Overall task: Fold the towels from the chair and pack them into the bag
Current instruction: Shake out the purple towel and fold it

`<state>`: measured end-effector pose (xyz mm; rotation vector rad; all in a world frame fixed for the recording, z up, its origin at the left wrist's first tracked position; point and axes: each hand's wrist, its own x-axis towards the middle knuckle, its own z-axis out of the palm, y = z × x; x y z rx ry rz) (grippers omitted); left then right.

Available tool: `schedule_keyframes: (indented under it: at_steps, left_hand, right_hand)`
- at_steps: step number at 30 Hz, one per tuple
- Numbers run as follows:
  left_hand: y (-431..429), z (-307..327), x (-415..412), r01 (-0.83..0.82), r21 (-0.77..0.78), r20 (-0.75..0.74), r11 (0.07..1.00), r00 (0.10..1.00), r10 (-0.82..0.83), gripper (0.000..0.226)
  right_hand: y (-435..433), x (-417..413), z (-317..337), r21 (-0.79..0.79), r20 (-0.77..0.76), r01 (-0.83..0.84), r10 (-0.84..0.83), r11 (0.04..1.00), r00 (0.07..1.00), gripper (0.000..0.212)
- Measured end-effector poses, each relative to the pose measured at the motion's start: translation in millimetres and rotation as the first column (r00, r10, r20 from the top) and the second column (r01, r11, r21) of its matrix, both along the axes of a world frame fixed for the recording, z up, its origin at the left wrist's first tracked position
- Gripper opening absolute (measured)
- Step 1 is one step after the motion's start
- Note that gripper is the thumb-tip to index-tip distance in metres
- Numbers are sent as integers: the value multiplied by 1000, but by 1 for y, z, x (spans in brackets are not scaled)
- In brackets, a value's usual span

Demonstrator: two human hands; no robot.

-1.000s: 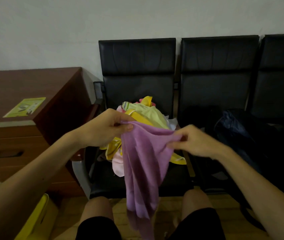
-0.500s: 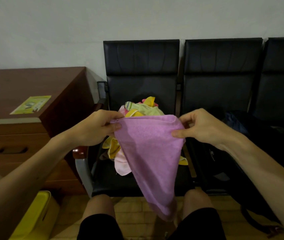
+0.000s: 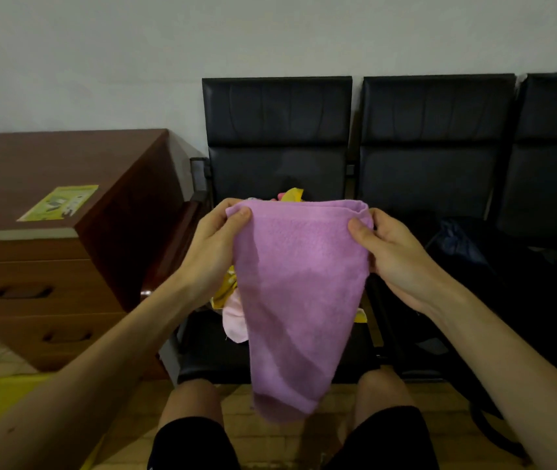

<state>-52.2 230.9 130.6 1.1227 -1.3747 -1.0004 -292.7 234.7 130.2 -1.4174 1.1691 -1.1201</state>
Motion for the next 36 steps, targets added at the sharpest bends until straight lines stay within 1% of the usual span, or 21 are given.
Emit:
schedule_keyframes:
  at_steps: [2, 3, 5, 7, 9, 11, 13, 14, 16, 18, 19, 21, 24, 26, 27, 29, 30, 31, 32, 34, 36]
  left_hand:
    - [-3, -2, -13, -124, -115, 84, 986, 987, 134, 25]
    - [-4, -2, -19, -157, -173, 111, 972, 978, 177, 25]
    - [-7, -1, -31, -178, -237, 117, 955, 971, 210, 24]
    - [-9, 2, -40, -171, -261, 104, 950, 974, 203, 21]
    - [-11, 5, -49, -163, -262, 89, 951, 977, 192, 20]
    - [-12, 7, -55, -166, -254, 72, 953, 979, 190, 21]
    - [-14, 9, -57, -174, -211, 27, 962, 983, 184, 21]
    - [-17, 8, -56, -177, -163, 8, 971, 984, 181, 21]
    - [-24, 7, -52, -167, -11, -42, 986, 985, 167, 22]
    - [-34, 0, -40, -187, 133, -75, 973, 977, 198, 23]
    - [-39, -5, -33, -219, 166, -60, 962, 971, 231, 23]
    - [-49, -17, -17, -285, 160, 24, 945, 958, 285, 22]
    - [-55, -30, -2, -320, 124, 144, 939, 942, 302, 19]
    - [-56, -36, 3, -313, 64, 220, 948, 931, 293, 18]
    - [-56, -38, 4, -309, 26, 263, 951, 920, 292, 18]
    - [-58, -44, 8, -303, -13, 338, 953, 896, 290, 19]
    - [-59, -46, 9, -305, -4, 352, 952, 891, 287, 21]
    - [-59, -48, 8, -305, 32, 344, 952, 897, 276, 22]
    - [-59, -49, 7, -304, 106, 304, 947, 916, 260, 22]
    - [-54, -49, 1, -232, 349, 90, 908, 973, 214, 24]
    - [-43, -47, -3, -8, 579, -160, 815, 979, 123, 27]
  right_hand:
    - [2, 2, -13, 42, 63, -18, 15, 999, 998, 25]
    - [4, 4, -19, 57, 131, -27, 20, 998, 991, 26]
    - [10, 6, -31, 89, 263, -53, 28, 995, 964, 29]
    - [15, 8, -45, 122, 338, -81, 35, 989, 940, 38]
    - [19, 12, -64, 167, 331, -120, 59, 979, 942, 41]
    - [26, 19, -81, 206, 227, -194, 146, 959, 963, 40]
    - [31, 27, -95, 259, 146, -244, 211, 935, 966, 32]
    - [33, 30, -99, 291, 139, -241, 209, 926, 968, 28]
    - [34, 32, -101, 330, 134, -254, 221, 909, 966, 29]
    - [35, 32, -101, 312, 101, -301, 283, 901, 954, 33]
    - [35, 30, -97, 312, 93, -316, 302, 896, 949, 31]
    - [36, 27, -89, 303, 136, -341, 313, 890, 940, 20]
    - [34, 24, -78, 243, 286, -405, 334, 881, 898, 16]
    - [31, 24, -71, 211, 404, -478, 370, 853, 837, 41]
    - [30, 24, -68, 211, 459, -492, 358, 845, 813, 49]
    - [30, 23, -61, 205, 527, -478, 315, 854, 789, 47]
    - [30, 22, -57, 213, 553, -460, 281, 862, 784, 46]
    - [31, 22, -52, 219, 579, -443, 249, 869, 776, 49]
    - [32, 22, -48, 221, 596, -433, 231, 874, 769, 53]
    - [28, 21, -44, 205, 628, -445, 232, 872, 743, 60]
    - [26, 21, -35, 204, 650, -457, 229, 866, 725, 64]
